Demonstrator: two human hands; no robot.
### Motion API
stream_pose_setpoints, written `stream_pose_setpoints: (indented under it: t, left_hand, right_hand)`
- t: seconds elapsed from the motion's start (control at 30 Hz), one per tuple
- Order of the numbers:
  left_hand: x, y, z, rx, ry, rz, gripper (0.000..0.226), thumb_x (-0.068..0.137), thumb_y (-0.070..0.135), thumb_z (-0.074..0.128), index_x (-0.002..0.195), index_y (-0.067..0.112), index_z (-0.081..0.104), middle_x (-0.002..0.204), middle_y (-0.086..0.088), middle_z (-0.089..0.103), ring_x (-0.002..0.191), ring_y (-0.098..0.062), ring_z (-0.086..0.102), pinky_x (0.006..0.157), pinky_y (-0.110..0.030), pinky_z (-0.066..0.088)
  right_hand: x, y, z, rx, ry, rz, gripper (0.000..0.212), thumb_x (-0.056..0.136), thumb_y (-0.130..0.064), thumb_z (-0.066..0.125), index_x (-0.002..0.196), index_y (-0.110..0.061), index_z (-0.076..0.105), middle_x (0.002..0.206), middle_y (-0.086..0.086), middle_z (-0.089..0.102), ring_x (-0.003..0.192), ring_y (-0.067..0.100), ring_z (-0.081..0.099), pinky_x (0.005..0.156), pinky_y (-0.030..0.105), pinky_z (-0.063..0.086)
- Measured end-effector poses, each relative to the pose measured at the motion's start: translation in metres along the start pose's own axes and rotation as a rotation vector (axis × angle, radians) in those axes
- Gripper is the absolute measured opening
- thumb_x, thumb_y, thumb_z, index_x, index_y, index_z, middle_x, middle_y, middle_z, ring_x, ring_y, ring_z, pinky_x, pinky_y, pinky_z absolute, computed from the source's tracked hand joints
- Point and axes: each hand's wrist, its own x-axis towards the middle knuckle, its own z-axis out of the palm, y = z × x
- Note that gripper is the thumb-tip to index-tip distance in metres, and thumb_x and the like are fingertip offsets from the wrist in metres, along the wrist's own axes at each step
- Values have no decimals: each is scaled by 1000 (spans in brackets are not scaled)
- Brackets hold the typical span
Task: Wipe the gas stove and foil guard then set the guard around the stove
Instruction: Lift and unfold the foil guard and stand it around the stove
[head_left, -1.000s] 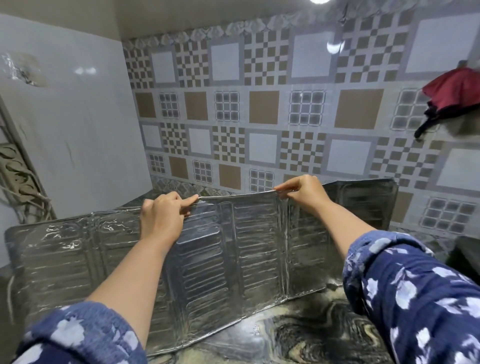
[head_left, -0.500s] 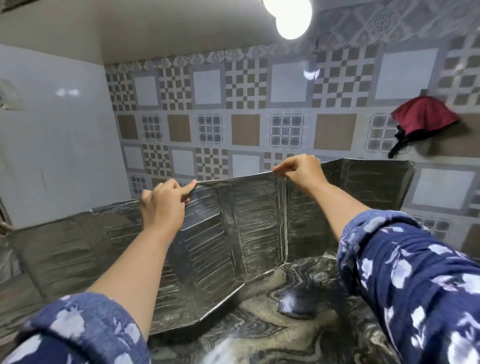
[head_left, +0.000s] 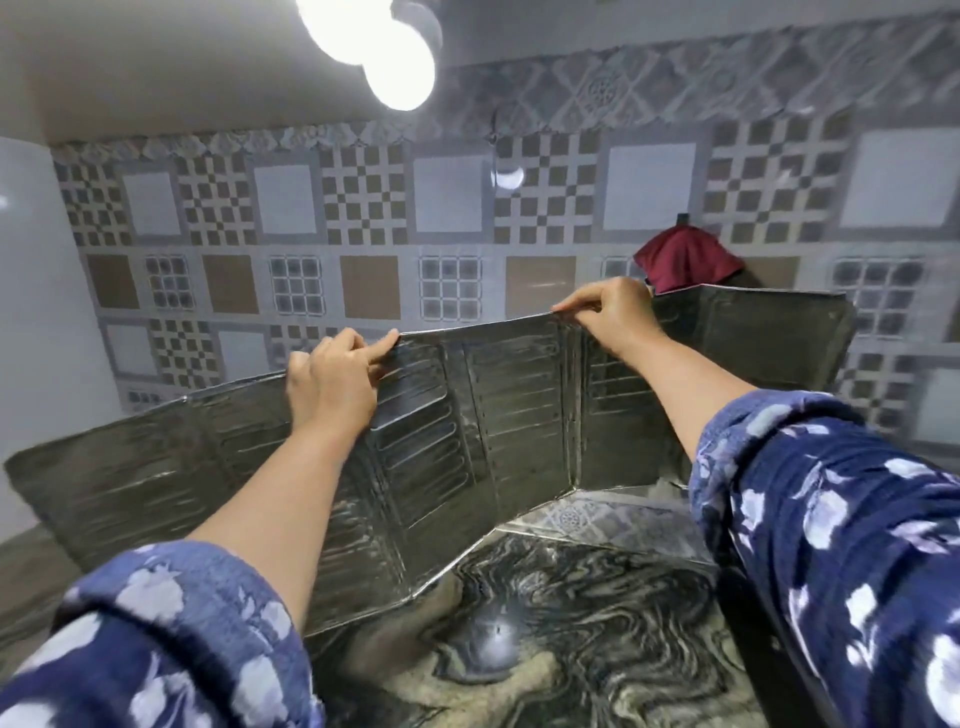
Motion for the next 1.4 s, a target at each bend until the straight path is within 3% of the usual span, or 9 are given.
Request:
stream_pose_setpoints:
  t: [0.1, 0.23, 0.43, 0.63, 0.77, 1.13, 1.4]
  left_hand:
    - [9, 43, 17, -4, 1, 75, 42, 95, 23, 55, 132, 42, 51, 102, -3, 61, 97, -25, 56, 75, -33, 28]
    - [15, 104, 47, -79, 32, 153, 41, 93, 24, 57, 131, 40, 53, 97, -2, 62, 93, -25, 57, 71, -32, 22]
    - [12, 198, 98, -190, 52, 219, 38, 94, 28, 54, 129, 44, 54, 93, 0, 60, 92, -25, 56, 69, -31, 15]
    - [5, 275, 152, -220, 13, 315, 36, 93, 31, 56, 127, 42, 57, 87, -1, 59, 86, -28, 59, 69, -32, 24]
    - [3, 307, 189, -258, -27, 342, 44, 89, 23, 63, 129, 39, 56, 89, 2, 59, 87, -26, 60, 69, -33, 27]
    - [-8, 369, 241, -268, -128, 397, 47, 91, 22, 58, 132, 41, 51, 93, 1, 60, 92, -27, 56, 74, -35, 28]
    - [-11, 400, 258, -197, -203, 436, 51, 93, 21, 51, 137, 44, 42, 104, 3, 58, 100, -24, 54, 76, -36, 24]
  right_hand:
    - [0, 36, -35, -66, 44, 5, 17, 85, -11, 67, 91, -22, 78, 98, 3, 76, 101, 24, 66, 102, 52, 40]
    - [-7, 80, -84, -169, 99, 35, 16, 85, -15, 67, 91, -25, 78, 98, 1, 76, 103, 23, 63, 104, 40, 32]
    - [-26, 161, -147, -223, 114, 93, 14, 82, -17, 69, 87, -27, 78, 93, 0, 77, 96, 23, 67, 98, 51, 43]
    - [-42, 241, -188, -308, 103, 165, 16, 84, -14, 69, 92, -25, 77, 101, 1, 75, 102, 26, 65, 100, 52, 42]
    - [-42, 281, -204, -327, 76, 169, 16, 84, -13, 69, 95, -22, 77, 105, 4, 74, 104, 28, 64, 99, 51, 42]
    - [-71, 375, -209, -291, 11, 308, 20, 83, -17, 70, 86, -37, 72, 97, -4, 74, 103, 23, 63, 102, 54, 39]
    - [-99, 410, -207, -273, 20, 402, 13, 84, -14, 69, 93, -21, 76, 101, 3, 75, 102, 22, 65, 103, 48, 43]
